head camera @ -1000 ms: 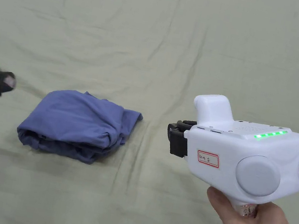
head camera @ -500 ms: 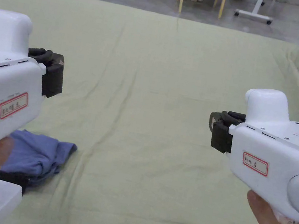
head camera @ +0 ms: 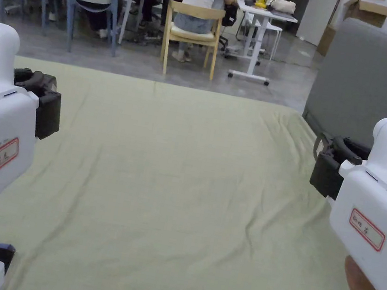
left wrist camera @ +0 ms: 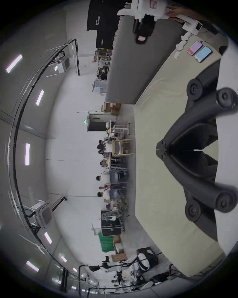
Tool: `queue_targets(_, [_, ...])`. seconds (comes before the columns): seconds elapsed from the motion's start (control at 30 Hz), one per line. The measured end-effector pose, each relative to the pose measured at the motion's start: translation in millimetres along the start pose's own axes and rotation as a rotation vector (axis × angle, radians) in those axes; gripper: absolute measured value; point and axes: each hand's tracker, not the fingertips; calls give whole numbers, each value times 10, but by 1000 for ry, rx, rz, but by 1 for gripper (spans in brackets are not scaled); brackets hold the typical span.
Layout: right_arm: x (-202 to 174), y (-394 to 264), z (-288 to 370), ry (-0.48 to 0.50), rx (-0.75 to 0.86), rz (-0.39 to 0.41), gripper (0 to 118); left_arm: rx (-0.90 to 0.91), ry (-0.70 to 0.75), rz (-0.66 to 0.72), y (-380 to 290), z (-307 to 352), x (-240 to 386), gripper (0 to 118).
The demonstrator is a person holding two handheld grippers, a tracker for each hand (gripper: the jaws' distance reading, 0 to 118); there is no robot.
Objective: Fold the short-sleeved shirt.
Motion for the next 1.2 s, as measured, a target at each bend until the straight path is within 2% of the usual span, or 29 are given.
queue_targets(0.03, [7, 8, 31, -2, 12, -7, 4, 17, 13, -7, 12, 42, -5, 0])
queue_targets(0.07, [11, 11, 39, -4, 13, -8, 14, 36, 30, -11, 27, 77, -2, 0])
queue_targets(0.1, [8, 19, 47, -7, 15, -8, 35, 33, 30, -9, 38, 100, -12, 2])
queue_targets(0.13, [0, 21, 38, -16, 16, -4, 77, 28, 32, -7, 55, 118, -29, 14])
queue_targets(0.17, [-7, 18, 28, -22, 15, 0, 95, 28, 40, -1, 60, 132, -46, 38])
queue_targets(0.2, [-12, 16, 29, -22, 18, 3, 101, 26, 46, 2, 65, 132, -54, 76])
queue_targets(0.23, [-25, 16, 41, -25, 26, 3, 101, 15, 52, 4, 72, 124, -60, 108])
queue_targets(0.27, [-31, 21, 47, -25, 31, 0, 103, 14, 58, 1, 55, 135, -63, 114])
queue_targets(0.4, [-47, 28, 38, -23, 36, -5, 115, 51, 75, 12, 62, 208, -91, 114])
queue_targets(0.97, [-77, 110, 58, -19, 55, 5, 115, 87, 95, 0, 128, 267, -140, 114])
queue_targets(1.2, [-118, 113, 49, -10, 54, 4, 116, 81, 101, 40, 90, 266, -207, 114])
